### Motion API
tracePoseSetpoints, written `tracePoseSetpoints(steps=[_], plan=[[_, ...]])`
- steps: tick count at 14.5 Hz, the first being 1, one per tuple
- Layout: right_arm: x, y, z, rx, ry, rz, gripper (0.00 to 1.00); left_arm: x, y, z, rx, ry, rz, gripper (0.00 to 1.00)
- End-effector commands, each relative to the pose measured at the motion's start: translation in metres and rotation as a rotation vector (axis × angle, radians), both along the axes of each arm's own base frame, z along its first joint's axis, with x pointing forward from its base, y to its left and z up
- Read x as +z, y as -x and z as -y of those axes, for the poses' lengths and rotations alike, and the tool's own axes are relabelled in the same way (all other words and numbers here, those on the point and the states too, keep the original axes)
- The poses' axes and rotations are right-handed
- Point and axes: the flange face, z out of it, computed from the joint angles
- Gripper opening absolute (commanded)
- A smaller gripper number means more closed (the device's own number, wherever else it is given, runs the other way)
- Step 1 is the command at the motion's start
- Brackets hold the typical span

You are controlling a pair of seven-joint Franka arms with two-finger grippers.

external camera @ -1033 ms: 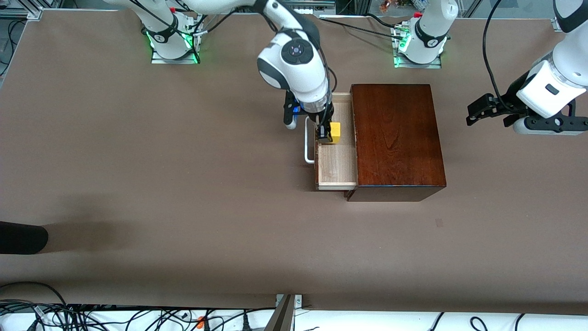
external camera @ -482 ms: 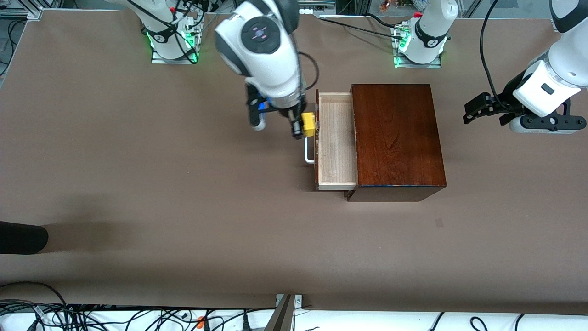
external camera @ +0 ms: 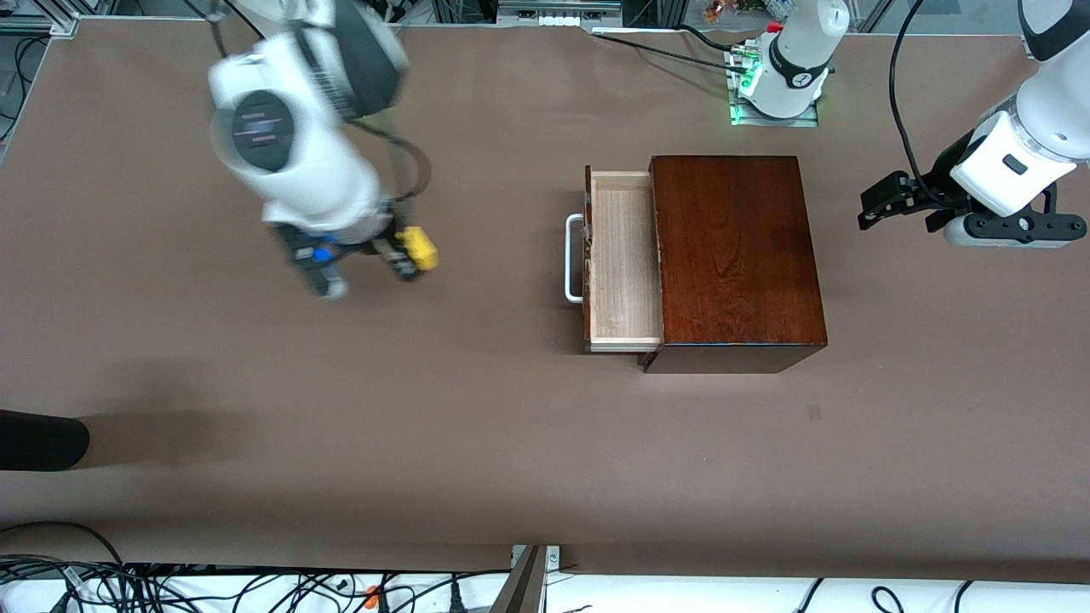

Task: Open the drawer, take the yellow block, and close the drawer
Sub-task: 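Lift the yellow cube out of the drawer with the right gripper, then place the cube on the table while the left gripper pushes the drawer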

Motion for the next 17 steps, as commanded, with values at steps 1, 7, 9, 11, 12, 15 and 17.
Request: tracePoseSetpoints(steps=[1,7,9,11,12,15,17], plan=[[-0.016,0.029,0.096,0.217,-0.065,-0.037,0.13,0.000,0.004,0.002,-0.008,0.026,0.009,1.00],[-0.096,0.045,0.256,0.514,-0.148,-0.081,0.13,-0.033,-0.012,0.045,-0.100,-0.009,-0.056,1.00],[-0.130,0.052,0.299,0.574,-0.133,-0.049,0.13,-0.061,-0.023,0.061,-0.252,-0.028,-0.088,1.00],[-0.166,0.050,0.336,0.653,-0.103,-0.055,0.13,-0.068,-0.044,0.093,-0.366,-0.016,-0.095,1.00],[-0.182,0.050,0.353,0.689,-0.088,-0.061,0.14,-0.071,-0.043,0.100,-0.388,-0.016,-0.120,1.00],[-0.216,0.052,0.396,0.732,-0.056,-0.051,0.14,-0.075,-0.029,0.142,-0.513,0.002,-0.145,1.00],[-0.232,0.054,0.413,0.751,-0.069,-0.033,0.14,-0.091,-0.013,0.196,-0.629,0.010,-0.167,1.00]])
